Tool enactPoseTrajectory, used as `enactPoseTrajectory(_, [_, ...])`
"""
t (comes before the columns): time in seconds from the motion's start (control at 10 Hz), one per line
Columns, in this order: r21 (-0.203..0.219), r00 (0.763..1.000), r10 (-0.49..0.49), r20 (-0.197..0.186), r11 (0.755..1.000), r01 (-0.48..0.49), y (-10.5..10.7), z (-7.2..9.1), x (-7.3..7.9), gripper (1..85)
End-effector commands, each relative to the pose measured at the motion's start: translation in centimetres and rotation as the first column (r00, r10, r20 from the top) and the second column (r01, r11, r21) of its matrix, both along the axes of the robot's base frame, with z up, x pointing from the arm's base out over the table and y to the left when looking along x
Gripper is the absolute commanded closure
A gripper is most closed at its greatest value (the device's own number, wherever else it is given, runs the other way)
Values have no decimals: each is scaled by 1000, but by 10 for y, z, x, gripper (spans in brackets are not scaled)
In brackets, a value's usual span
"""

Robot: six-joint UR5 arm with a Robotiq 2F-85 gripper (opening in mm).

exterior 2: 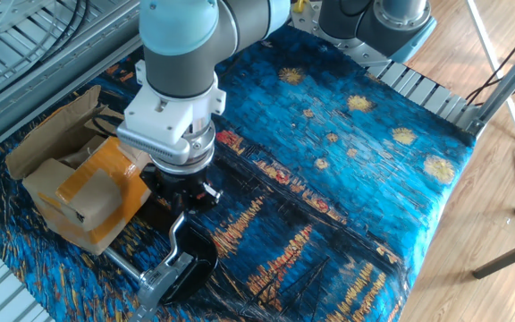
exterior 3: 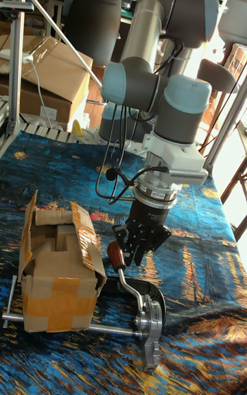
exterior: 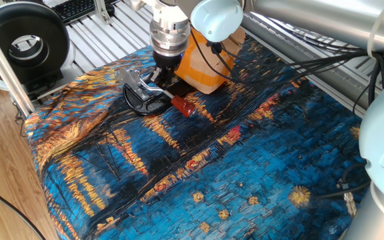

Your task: Pull up the lever

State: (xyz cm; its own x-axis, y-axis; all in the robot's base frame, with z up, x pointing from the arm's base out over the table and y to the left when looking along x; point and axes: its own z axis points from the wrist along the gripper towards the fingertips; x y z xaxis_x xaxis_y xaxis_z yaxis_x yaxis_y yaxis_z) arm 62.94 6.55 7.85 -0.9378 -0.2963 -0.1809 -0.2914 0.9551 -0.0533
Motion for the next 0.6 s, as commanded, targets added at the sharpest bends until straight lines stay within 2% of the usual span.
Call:
enactPoseTrajectory(0.0, [3,1000,-4,1,1000,4,0,-1,4,597])
enactPoseTrajectory(0.3, [-13,1000,-8,-30,1000,8,-6,0,-4,597])
enactPoseTrajectory(0.5, [-9,999,21,-32,1000,-21,-6,0,-5,603])
